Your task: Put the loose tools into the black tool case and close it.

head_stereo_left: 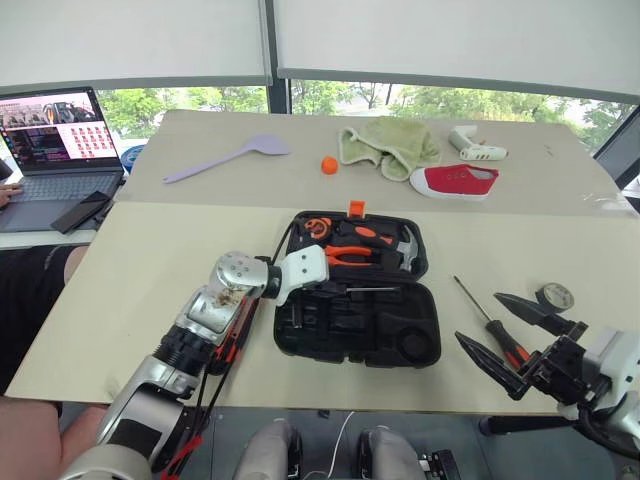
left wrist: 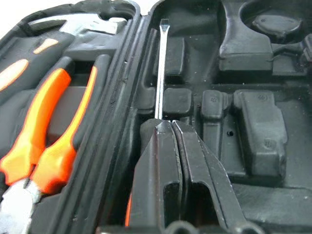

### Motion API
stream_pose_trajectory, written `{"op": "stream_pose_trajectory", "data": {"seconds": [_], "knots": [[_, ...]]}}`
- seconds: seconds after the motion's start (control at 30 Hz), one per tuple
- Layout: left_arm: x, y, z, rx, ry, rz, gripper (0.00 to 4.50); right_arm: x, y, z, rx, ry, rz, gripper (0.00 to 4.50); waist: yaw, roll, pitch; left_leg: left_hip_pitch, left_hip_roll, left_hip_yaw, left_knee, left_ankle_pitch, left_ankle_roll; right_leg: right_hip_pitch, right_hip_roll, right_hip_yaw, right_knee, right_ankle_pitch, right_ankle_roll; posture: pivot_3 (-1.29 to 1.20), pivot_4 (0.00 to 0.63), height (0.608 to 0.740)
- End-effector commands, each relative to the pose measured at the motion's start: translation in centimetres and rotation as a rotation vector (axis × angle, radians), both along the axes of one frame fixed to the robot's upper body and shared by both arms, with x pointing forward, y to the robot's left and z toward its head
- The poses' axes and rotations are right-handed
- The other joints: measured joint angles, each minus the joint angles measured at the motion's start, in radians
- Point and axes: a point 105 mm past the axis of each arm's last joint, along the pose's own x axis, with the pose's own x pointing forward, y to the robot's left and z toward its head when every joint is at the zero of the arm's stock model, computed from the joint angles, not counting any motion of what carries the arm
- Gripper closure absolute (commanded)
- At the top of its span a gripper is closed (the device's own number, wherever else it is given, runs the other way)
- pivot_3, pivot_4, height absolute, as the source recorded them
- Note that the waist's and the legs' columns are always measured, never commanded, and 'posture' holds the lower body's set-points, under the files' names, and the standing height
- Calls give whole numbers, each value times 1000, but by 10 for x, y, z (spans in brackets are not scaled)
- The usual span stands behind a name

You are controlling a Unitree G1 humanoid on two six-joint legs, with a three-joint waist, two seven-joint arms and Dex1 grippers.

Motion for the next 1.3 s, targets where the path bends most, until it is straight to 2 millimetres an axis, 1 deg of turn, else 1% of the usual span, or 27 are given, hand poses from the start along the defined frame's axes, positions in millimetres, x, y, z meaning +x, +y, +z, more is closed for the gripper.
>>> {"op": "stream_pose_trajectory", "data": {"seconds": [0.03, 0.07, 0.1, 0.17, 0.23, 0.27, 0.3, 0.33, 0.37, 0.43, 0.47, 0.5, 0.53, 0.57, 0.6, 0.67, 0.73, 0.8, 0.87, 0.93, 1.0, 1.03, 1.07, 1.13, 1.23, 1.27, 1.3], "knots": [[8, 4, -21, 71, 58, 71, 4405, -1, 5, 9, -3, -44, 6, 0, 3, 1, -1, 1, 0, -1, 1, 0, 0, 1, 0, 0, 0, 0, 0, 0, 150, 740], [8, 3, -21, 61, 56, 65, 4405, -1, 5, 8, -3, -44, 6, 0, 4, 1, -1, 1, 0, -1, 1, 0, 1, 1, 0, 0, 0, 0, 0, 0, 150, 740], [8, 2, -15, 21, 42, 56, 4405, -1, 4, 8, -1, -41, 2, 0, 4, 1, -1, 1, 0, -1, 2, -1, 1, 1, 0, 0, 0, 0, 1, 0, 150, 740], [9, 4, 5, -109, 21, 54, 4405, -4, 0, 7, 0, -29, -15, 0, 3, 1, -1, 2, 0, -1, 2, -1, 1, 1, -1, 0, 0, 1, 1, 0, 150, 740], [7, 15, 29, -244, -13, 33, 3910, -9, -10, 5, -1, -9, -51, 0, -1, 1, -1, 0, 0, -1, 2, 0, 1, 0, -1, 1, 0, 1, 1, 0, 150, 740], [5, 26, 42, -317, -35, 29, 3753, -13, -18, 1, -2, 13, -82, 0, -3, 1, -1, -1, 0, -1, 2, 0, 1, -1, -1, 1, 0, 1, 0, 0, 150, 740], [3, 38, 51, -371, -61, 29, 3294, -18, -25, -2, -7, 32, -109, 0, -4, 1, -1, -2, 1, -1, 1, 0, 0, -2, -1, 2, 0, 1, 0, 0, 150, 740], [-1, 54, 56, -403, -58, 26, 2949, -25, -34, -8, -18, 63, -137, 0, -5, 1, -1, -2, 1, -1, 1, 0, 0, -3, -1, 1, 1, 1, 0, 0, 150, 740], [-6, 66, 56, -407, -60, 18, 2519, -32, -41, -12, -26, 88, -159, 0, -6, 2, -1, -2, 1, -1, 0, 3, -4, -3, -1, 1, 1, 0, 0, 0, 150, 740], [-25, 91, 56, -430, -81, -32, 1762, -46, -56, -21, -55, 134, -213, 0, -16, 3, -2, -1, 1, -1, -2, 4, -8, -3, -1, 1, 0, 0, -1, 0, 150, 740], [-30, 98, 57, -436, -89, -45, 1328, -50, -60, -24, -64, 146, -229, 0, -19, 5, -3, 0, 1, -1, -3, 4, -9, -2, -1, 1, -1, -1, -2, 0, 150, 740], [-33, 109, 55, -431, -70, -24, 1032, -57, -67, -28, -71, 168, -254, 0, -21, 5, -3, 1, 1, -1, -3, 3, -9, -2, -2, 1, -1, -1, -2, 0, 150, 740], [-37, 125, 50, -407, -63, 9, 670, -66, -75, -34, -81, 198, -284, 0, -22, 5, -3, 1, 1, -1, -3, 0, -5, -1, -3, 1, -1, -1, -1, 0, 150, 740], [-41, 141, 45, -385, -56, 39, 234, -74, -83, -40, -86, 228, -315, 0, -21, 5, -3, 1, 1, -1, -3, -2, -1, -1, -4, 1, -1, -1, -1, 0, 150, 740], [-45, 151, 42, -369, -52, 56, 37, -80, -88, -43, -89, 248, -335, 0, -21, 6, -3, 1, 1, -1, -3, -3, -1, -2, -5, 1, -2, -2, -1, 0, 150, 740], [-58, 177, 44, -390, -76, 108, 37, -95, -101, -56, -99, 306, -399, 0, -21, 6, -3, 3, 1, -2, -3, -7, -8, -4, -7, 0, -3, -2, 0, 0, 150, 740], [-71, 190, 45, -409, -97, 147, 37, -104, -111, -62, -113, 341, -444, 0, -25, 6, -3, 3, 1, -2, -3, -9, -10, -4, -11, 0, -4, -3, 0, 0, 150, 740], [-83, 195, 41, -400, -78, 134, 37, -106, -114, -64, -122, 361, -455, 0, -29, 7, -3, 3, 1, -3, -3, -9, -10, -4, -14, 1, -4, -3, 0, 0, 150, 740], [-95, 199, 36, -389, -53, 119, 37, -100, -114, -64, -157, 396, -438, 0, -30, 9, -4, 3, 1, -3, -3, -9, -11, -3, -15, 2, -4, -3, 0, 0, 150, 740], [-100, 196, 35, -411, -24, 129, 37, -79, -109, -53, -161, 408, -388, 0, -31, 10, -5, 3, 1, -3, -3, -9, -11, -3, -15, 3, -4, -5, 2, 0, 150, 740], [-103, 184, 33, -436, 6, 105, 37, -58, -102, -46, -189, 449, -314, 0, -34, 10, -5, 3, 1, -3, -3, -9, -11, -3, -15, 3, -4, -8, 0, 0, 150, 740], [-104, 175, 32, -448, 27, 76, 37, -47, -99, -48, -226, 508, -270, 0, -37, 10, -5, 4, 1, -3, -3, -9, -11, -3, -15, 4, -4, -7, -1, 0, 150, 740], [-104, 168, 32, -456, 41, 58, 37, -40, -97, -50, -254, 551, -246, 0, -35, 10, -5, 4, 1, -3, -3, -9, -11, -3, -15, 4, -4, -5, -2, 0, 150, 740], [-106, 155, 33, -468, 65, 18, 37, -27, -96, -54, -294, 625, -235, 0, -29, 10, -5, 4, 1, -2, -3, -9, -11, -3, -15, 3, -4, -4, -3, 0, 150, 740], [-110, 138, 35, -479, 79, -30, 37, -10, -97, -58, -315, 690, -247, 0, -12, 10, -5, 1, 1, -4, -3, -8, -11, -3, -12, -1, -3, -3, -1, 0, 150, 740], [-112, 132, 36, -481, 81, -50, 37, -4, -97, -61, -320, 708, -255, 0, -9, 10, -5, 1, 1, -4, -3, -7, -10, -3, -8, -2, -3, -3, -1, 0, 150, 740], [-113, 128, 37, -482, 81, -64, 37, 2, -96, -62, -329, 717, -256, 0, -7, 10, -5, 0, 1, -3, -3, -3, -3, -1, -6, -2, -3, -3, -1, 0, 150, 740]]}}
